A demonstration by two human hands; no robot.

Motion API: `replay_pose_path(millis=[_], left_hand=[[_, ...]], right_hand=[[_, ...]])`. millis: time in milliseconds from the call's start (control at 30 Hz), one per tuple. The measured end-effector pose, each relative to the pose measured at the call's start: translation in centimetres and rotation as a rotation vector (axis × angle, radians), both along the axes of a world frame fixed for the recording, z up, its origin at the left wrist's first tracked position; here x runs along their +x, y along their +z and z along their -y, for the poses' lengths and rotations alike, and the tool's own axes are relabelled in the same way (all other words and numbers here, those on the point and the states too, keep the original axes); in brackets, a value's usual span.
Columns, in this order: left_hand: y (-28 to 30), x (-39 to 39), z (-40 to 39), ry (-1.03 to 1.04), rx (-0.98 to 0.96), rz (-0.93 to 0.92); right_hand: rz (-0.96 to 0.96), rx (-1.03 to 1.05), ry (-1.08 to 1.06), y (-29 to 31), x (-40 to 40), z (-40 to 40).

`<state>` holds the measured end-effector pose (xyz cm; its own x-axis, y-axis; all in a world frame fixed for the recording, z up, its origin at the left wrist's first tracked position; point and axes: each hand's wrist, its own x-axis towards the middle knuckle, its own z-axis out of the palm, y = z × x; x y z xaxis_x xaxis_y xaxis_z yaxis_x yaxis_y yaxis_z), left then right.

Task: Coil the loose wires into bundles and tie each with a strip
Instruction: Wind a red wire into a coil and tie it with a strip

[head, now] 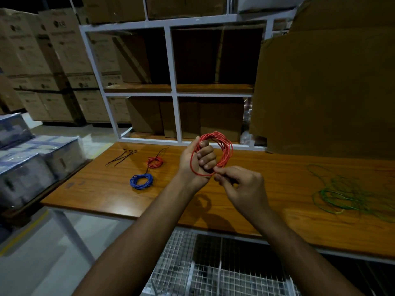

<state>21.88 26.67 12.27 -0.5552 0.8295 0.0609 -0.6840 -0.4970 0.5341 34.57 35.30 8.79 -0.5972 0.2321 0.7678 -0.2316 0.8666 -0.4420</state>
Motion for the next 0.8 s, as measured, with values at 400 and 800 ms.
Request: replay_pose_path(millis=[400,800], left_hand=[[-0.7,1.7,-0.3,0.161,-0.134,0.019],[-1.1,2.9,0.0,0.120,-0.334,-0.146]], right_hand=[[0.060,-0.090,-0.261,0.7,-0.1,0.0],[0.167,0.101,0.148,6.1,-0.7,-4.1]])
